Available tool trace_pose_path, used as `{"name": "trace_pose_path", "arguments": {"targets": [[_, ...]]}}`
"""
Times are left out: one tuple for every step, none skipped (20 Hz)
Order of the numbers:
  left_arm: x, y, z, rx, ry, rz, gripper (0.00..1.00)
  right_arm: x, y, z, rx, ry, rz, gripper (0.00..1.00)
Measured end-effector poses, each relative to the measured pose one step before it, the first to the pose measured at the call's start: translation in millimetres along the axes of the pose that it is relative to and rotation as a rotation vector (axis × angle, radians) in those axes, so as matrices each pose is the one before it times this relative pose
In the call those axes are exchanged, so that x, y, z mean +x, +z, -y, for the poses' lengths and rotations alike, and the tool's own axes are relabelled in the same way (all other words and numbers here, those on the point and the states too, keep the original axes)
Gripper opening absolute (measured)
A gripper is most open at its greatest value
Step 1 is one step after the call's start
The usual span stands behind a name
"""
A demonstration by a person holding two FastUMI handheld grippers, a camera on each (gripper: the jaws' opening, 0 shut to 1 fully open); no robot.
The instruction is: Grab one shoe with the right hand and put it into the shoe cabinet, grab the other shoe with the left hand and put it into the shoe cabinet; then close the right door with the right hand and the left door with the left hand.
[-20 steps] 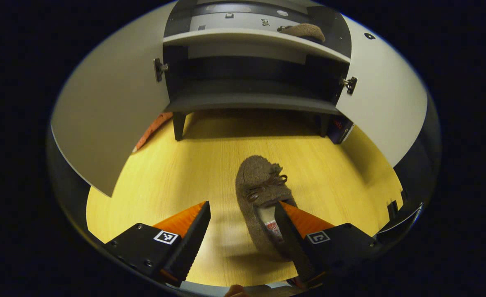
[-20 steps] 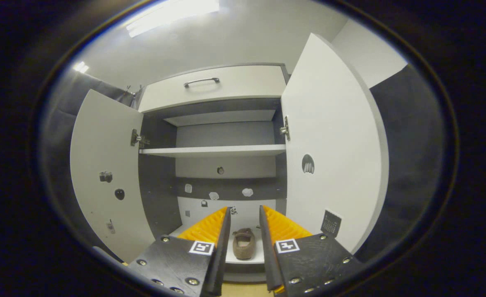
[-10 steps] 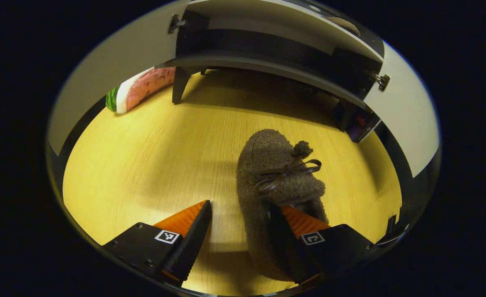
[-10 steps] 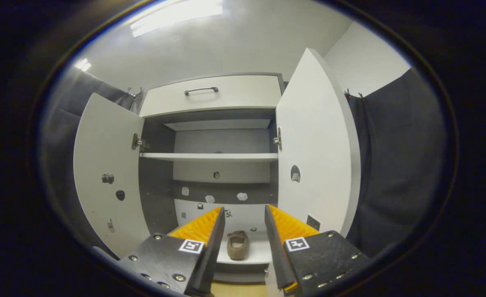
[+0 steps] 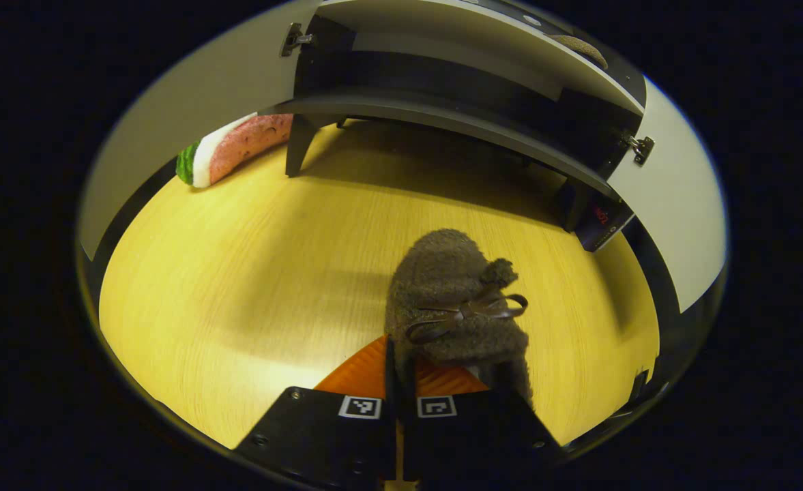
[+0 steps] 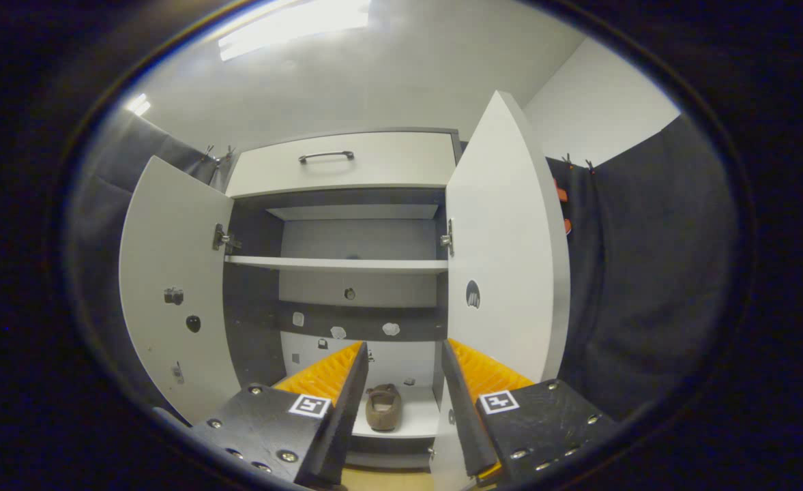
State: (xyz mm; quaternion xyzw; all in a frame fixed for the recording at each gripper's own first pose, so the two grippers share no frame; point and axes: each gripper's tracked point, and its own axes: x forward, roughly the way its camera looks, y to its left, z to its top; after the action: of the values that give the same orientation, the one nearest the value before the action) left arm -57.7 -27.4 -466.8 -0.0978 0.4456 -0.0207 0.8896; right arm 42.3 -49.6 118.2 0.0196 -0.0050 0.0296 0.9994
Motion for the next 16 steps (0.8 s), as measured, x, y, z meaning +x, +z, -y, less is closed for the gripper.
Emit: {"name": "trace_pose_path", "arguments": {"targets": [[-0.19, -2.48, -0.98, 0.01586, 0.00666, -0.00765, 0.02, -0.87, 0.63, 0.89, -0.00021, -0.00029, 0.00237, 0.64], [0.90, 0.93, -1.80, 0.00913, 0.00371, -0.00352, 0.01, 0.45, 0.73, 1.53, -0.00269, -0.00117, 0.00325, 0.64], [-5.63, 4.03, -4.57, -0.00080, 0.00353, -0.01013, 0.01, -0.39, -0.30, 1.11, -0.00332, -0.00135, 0.00189, 0.61], [-7.44, 7.75, -5.25, -0.00816, 0.00872, -0.00385, 0.01, -0.34, 0.11, 0.50, -0.00286, 0.00158, -0.00127, 0.64], [-10.97, 13.20, -3.02, -0.01376, -0.00067, 0.01889, 0.01, -1.43, -0.27, 0.10, -0.00064, 0.00318, -0.00296, 0.64], [-12.11, 18.76, -3.71, -0.01418, -0.00773, 0.02639, 0.01, -1.38, -0.31, 0.06, 0.00089, 0.00219, -0.00301, 0.64], [-11.76, 20.66, 1.65, -0.00871, -0.00969, 0.02641, 0.01, 0.45, -0.97, 0.54, 0.00006, 0.00077, -0.00019, 0.64], [-11.94, 17.68, -1.13, -0.00669, 0.00170, 0.01953, 0.01, -0.07, -0.51, 1.65, 0.00054, -0.00007, -0.00217, 0.64], [-9.50, 14.70, -0.62, -0.00545, 0.00540, 0.02612, 0.01, -0.90, -0.33, 0.88, 0.00237, 0.00102, -0.00230, 0.64], [-11.28, 23.95, -0.59, -0.00832, 0.00408, 0.02901, 0.01, -0.48, 0.07, -0.04, 0.00251, 0.00180, -0.00003, 0.64], [-8.20, 23.09, 1.36, -0.00397, -0.00112, 0.02977, 0.01, 0.00, -0.69, 0.36, -0.00005, 0.00195, 0.00108, 0.64], [-9.40, 18.57, 1.37, 0.00155, -0.00500, 0.02186, 0.01, 0.86, -0.93, 0.46, -0.00307, 0.00071, -0.00067, 0.64], [-12.11, 17.60, 0.24, 0.00751, -0.00100, 0.00876, 0.01, -0.64, -0.44, 0.00, -0.00189, 0.00060, 0.00079, 0.64], [-9.44, 19.35, 3.64, 0.00741, -0.00031, 0.01463, 0.01, -0.05, 0.01, -0.53, -0.00083, 0.00278, 0.00144, 0.64], [-8.19, 23.64, 6.45, 0.00040, -0.00386, 0.01820, 0.01, 0.39, 0.12, -0.59, -0.00042, 0.00146, 0.00378, 0.64], [-5.64, 24.16, 5.14, -0.00345, -0.01266, 0.02758, 0.01, -1.55, 1.61, 0.61, -0.00225, -0.00020, 0.00613, 0.65]]}}
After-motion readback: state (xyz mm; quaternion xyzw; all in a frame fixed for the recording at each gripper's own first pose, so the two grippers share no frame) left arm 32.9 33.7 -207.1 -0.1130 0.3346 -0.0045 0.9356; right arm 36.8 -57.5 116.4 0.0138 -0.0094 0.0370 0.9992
